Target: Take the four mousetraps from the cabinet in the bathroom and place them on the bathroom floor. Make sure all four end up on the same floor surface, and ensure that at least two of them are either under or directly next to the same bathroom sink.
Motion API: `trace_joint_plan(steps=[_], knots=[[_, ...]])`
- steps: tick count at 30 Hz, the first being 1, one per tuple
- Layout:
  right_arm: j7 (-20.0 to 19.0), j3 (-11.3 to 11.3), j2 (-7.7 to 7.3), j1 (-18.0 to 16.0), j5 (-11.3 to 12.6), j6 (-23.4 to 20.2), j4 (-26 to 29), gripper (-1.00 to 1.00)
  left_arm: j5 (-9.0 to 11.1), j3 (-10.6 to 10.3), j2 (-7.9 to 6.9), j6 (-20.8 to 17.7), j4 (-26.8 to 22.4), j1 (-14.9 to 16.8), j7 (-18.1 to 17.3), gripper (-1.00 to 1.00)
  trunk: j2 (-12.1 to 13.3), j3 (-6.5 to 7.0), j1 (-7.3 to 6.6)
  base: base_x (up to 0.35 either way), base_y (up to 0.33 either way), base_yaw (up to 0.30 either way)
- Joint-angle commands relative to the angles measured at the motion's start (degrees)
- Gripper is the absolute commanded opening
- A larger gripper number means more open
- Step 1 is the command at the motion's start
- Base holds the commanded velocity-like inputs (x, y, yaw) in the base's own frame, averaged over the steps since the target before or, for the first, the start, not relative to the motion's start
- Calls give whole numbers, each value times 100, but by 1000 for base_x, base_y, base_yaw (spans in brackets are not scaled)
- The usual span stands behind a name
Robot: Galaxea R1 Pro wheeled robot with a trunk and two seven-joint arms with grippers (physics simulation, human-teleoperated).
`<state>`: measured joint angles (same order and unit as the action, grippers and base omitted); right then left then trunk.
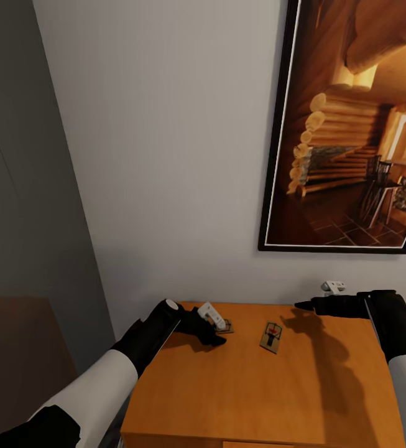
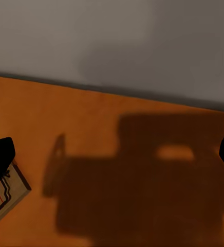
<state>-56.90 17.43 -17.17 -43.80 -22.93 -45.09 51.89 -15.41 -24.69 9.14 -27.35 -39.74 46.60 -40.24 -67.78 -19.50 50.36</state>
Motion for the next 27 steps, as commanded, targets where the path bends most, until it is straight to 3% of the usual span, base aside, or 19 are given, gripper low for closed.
trace_joint_plan(steps=[1, 27], knots=[[-58, 15, 3, -6, -57, -18, 5, 100, -112, -1, 2, -7, 19, -1, -36, 100, -45, -27, 24, 0, 0, 0], [-59, 15, 3, -6, -55, -18, 5, 100, -120, -5, -23, 2, 30, -1, -33, 100, -85, -45, 46, 0, 0, 0]])
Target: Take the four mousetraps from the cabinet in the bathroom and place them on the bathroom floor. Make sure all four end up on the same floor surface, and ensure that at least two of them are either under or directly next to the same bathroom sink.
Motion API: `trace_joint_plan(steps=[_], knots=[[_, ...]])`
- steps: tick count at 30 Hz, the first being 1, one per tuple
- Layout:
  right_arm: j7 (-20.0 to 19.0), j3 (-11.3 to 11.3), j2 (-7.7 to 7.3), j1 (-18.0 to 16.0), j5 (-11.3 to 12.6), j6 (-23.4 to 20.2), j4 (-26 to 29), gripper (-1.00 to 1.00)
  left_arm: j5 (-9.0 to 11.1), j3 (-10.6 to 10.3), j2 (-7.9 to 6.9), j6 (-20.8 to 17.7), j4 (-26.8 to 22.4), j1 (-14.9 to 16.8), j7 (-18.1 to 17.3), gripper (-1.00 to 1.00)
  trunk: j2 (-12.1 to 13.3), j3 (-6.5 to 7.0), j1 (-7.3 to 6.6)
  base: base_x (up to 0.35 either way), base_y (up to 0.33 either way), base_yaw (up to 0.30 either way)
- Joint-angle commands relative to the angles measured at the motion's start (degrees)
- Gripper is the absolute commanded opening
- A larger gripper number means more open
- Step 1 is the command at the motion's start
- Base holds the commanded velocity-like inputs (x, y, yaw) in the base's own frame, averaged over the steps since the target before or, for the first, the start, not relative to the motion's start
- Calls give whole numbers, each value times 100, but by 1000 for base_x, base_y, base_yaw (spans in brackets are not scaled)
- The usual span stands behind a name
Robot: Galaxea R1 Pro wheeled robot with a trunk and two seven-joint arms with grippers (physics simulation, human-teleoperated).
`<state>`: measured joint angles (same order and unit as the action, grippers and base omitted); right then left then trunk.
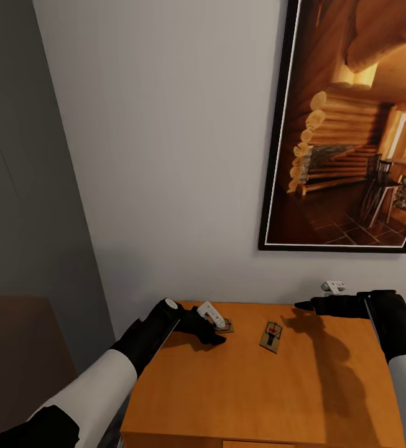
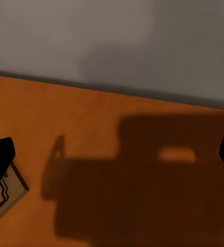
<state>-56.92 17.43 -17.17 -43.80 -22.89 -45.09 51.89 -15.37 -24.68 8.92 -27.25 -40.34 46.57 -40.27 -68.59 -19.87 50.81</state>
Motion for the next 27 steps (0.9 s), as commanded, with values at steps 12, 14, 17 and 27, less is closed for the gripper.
trace_joint_plan(steps=[12, 14, 17, 27], knots=[[-65, 15, 3, -6, -60, -17, 5, 100, -129, -2, -46, -9, 96, 1, -27, 100, -4, -8, 1, 0, 0, 0], [-65, 15, 3, -6, -59, -17, 5, 100, -127, -2, -47, -9, 96, 1, -26, 100, -4, -8, 1, 0, 0, 0], [-65, 15, 3, -6, -60, -17, 5, 100, -125, -2, -47, -7, 96, 1, -25, -100, -4, -8, 1, 0, 0, 0], [-79, 15, 3, -6, -66, -17, 5, 100, -124, -2, -48, -9, 96, 1, -33, -100, -4, -8, 1, 0, 0, 0]])
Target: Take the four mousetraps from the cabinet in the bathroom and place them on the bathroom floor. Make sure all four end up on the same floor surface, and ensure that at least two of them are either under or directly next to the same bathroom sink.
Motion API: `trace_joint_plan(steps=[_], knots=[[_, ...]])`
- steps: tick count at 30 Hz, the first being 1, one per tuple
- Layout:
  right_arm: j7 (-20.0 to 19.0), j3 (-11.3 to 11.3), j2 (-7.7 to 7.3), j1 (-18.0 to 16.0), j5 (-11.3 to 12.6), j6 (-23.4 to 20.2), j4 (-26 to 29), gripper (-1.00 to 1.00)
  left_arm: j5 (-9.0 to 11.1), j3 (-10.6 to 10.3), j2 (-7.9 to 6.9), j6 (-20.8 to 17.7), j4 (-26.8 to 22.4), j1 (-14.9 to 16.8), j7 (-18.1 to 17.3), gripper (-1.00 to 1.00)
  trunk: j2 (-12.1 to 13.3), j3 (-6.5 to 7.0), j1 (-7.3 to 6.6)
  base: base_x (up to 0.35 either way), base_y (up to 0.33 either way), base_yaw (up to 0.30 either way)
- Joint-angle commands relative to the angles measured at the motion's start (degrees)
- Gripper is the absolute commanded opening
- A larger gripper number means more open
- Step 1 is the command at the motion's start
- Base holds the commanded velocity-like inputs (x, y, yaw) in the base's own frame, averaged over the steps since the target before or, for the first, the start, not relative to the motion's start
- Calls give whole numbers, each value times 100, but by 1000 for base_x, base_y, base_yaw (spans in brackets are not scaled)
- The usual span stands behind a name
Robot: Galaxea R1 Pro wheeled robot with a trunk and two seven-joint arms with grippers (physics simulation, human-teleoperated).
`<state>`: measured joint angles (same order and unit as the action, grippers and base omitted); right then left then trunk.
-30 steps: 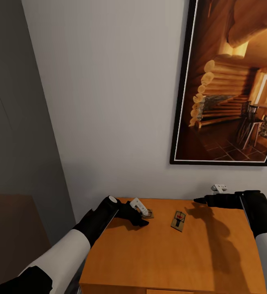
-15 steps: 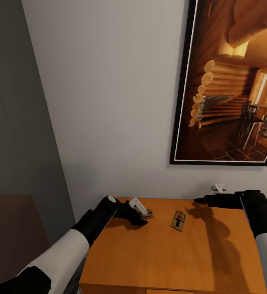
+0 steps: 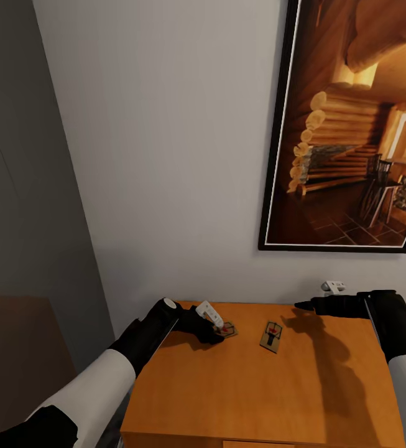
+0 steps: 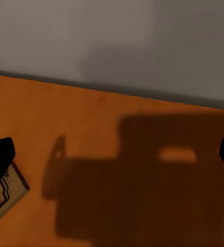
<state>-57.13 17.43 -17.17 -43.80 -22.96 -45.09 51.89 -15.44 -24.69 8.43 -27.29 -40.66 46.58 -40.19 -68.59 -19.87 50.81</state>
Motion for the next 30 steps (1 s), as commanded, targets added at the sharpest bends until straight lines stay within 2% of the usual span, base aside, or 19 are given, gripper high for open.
trace_joint_plan(steps=[1, 27, 30], knots=[[-59, 15, 3, -6, -59, -17, 5, 100, -117, -1, 1, -5, 129, 0, -41, -100, -4, -9, 1, 0, 0, 0], [-48, 15, 11, -6, -50, -17, 5, 100, -117, -1, 18, -5, 129, 0, -33, -100, -4, -9, 1, 0, 0, 0], [-48, 15, 12, -6, -50, -17, 5, 100, -117, -1, 18, -2, 127, 0, -33, -100, 116, 45, -65, 0, 0, 0]])
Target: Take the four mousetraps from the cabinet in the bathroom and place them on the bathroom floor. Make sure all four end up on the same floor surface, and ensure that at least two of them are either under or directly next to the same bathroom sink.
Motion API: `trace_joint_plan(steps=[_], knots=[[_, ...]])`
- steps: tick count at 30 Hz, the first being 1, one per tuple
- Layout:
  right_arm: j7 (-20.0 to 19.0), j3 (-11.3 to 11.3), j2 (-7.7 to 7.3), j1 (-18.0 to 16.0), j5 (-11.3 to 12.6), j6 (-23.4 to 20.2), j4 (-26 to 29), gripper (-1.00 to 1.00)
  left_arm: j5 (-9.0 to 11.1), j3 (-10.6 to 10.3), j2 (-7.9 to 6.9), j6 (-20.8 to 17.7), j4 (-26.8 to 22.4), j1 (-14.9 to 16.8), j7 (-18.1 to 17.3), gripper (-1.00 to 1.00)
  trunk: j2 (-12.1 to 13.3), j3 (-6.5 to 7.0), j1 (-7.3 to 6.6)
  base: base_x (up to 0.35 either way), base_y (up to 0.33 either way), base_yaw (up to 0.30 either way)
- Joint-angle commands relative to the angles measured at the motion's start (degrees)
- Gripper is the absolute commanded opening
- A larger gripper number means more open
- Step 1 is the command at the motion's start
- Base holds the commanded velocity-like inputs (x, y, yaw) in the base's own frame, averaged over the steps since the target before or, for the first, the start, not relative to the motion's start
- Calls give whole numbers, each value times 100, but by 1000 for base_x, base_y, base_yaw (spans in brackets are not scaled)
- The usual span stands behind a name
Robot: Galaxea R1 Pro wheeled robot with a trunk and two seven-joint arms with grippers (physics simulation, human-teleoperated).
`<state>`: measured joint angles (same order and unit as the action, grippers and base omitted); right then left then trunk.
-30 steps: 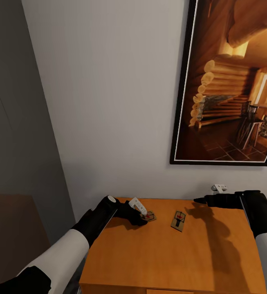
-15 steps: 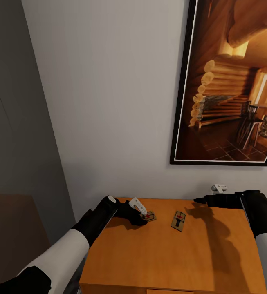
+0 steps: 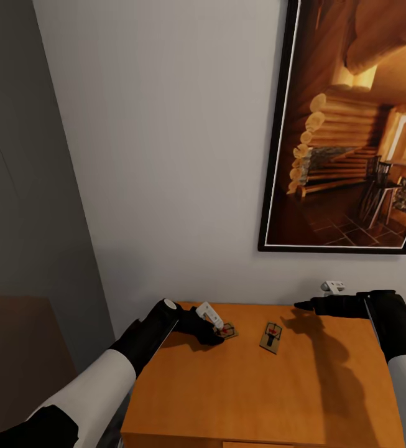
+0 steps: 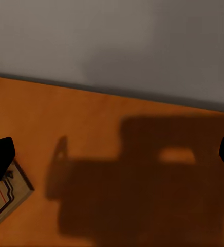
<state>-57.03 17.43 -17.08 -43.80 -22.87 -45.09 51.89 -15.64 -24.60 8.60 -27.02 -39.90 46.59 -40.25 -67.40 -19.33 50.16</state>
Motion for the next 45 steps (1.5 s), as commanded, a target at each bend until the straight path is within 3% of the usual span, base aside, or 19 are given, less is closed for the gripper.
trace_joint_plan(steps=[1, 15, 24, 34, 38, 40, 45], knots=[[-58, 15, 3, -6, -59, -17, 5, 100, -96, -10, -1, -28, 52, 0, -27, -100, 37, 10, -22, 0, 0, 0], [-54, 15, 11, -6, -59, -17, 5, 100, -90, -16, 21, -26, 38, 0, 22, -100, 599, 261, -329, 0, 0, 0], [-54, 15, 12, -6, -52, -17, 5, 100, -85, -3, 60, -34, 29, 0, 324, -100, 960, 423, -527, 0, 0, 0], [-60, -4, 12, -6, -73, -19, 5, 100, -67, -7, 139, -118, 3, 0, 318, -100, 1361, 602, -747, 0, 0, 0], [-71, -107, 12, -6, -119, -41, 40, 100, -57, 12, 139, -710, -5, 0, 445, -100, 1521, 674, -835, 0, 0, 0], [-63, -307, -3, -6, -133, -43, 48, 100, -35, 17, 139, -997, -21, 0, 652, -100, 1602, 710, -878, 0, 0, 0], [-53, -431, -15, -6, -299, -16, 51, 100, 64, 26, 139, -1276, -26, -7, 837, -100, 1762, 782, -966, 0, 0, 0]])
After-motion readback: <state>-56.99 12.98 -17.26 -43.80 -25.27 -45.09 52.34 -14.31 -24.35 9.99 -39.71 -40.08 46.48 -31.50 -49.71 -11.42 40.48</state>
